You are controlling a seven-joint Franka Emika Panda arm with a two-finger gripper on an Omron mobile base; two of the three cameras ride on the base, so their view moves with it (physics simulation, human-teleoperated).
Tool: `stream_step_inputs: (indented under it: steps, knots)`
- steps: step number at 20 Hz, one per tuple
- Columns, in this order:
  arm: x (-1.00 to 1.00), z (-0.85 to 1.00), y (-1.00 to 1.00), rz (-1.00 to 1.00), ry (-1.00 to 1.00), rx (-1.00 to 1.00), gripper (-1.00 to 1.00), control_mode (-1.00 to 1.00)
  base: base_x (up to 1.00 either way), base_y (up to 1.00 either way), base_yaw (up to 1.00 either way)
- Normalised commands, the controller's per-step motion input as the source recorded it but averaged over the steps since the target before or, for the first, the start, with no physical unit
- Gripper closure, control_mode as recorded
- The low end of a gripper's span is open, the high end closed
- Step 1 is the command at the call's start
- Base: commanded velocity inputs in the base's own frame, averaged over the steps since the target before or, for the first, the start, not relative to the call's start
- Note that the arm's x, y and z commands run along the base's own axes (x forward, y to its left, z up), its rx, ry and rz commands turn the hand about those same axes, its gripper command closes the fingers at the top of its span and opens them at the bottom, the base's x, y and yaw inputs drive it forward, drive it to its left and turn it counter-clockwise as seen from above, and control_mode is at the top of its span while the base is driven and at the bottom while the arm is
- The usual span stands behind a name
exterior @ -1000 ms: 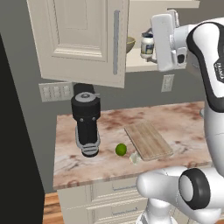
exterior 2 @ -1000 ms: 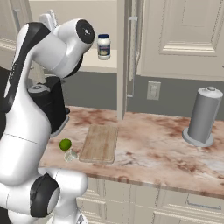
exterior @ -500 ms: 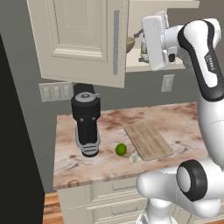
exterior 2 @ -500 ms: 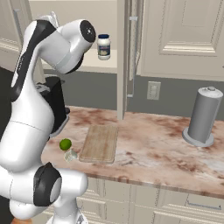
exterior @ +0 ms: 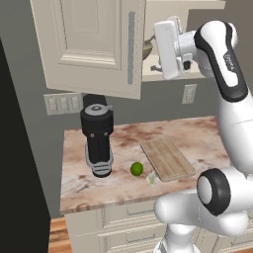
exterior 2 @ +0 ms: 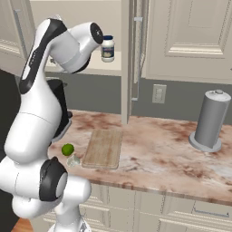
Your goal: Open the cabinet. Place the bowl and condiment on the counter. Then place the lime and garlic on the cutting board.
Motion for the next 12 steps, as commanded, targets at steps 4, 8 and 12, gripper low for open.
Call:
stream_step_inputs:
  steps: [4, 8, 12]
  knots:
    - [0.13, -0.12, 0.24, 0.05, 0.00, 0.00, -1.00, -1.00, 0.00, 0.00, 0.00]
    - [0.06, -0.08, 0.25, 0.05, 0.00, 0.00, -1.00, -1.00, 0.00, 0.00, 0.00]
    - [0.00, 0.00, 0.30, 0.06, 0.00, 0.00, -1.00, -1.00, 0.00, 0.00, 0.00]
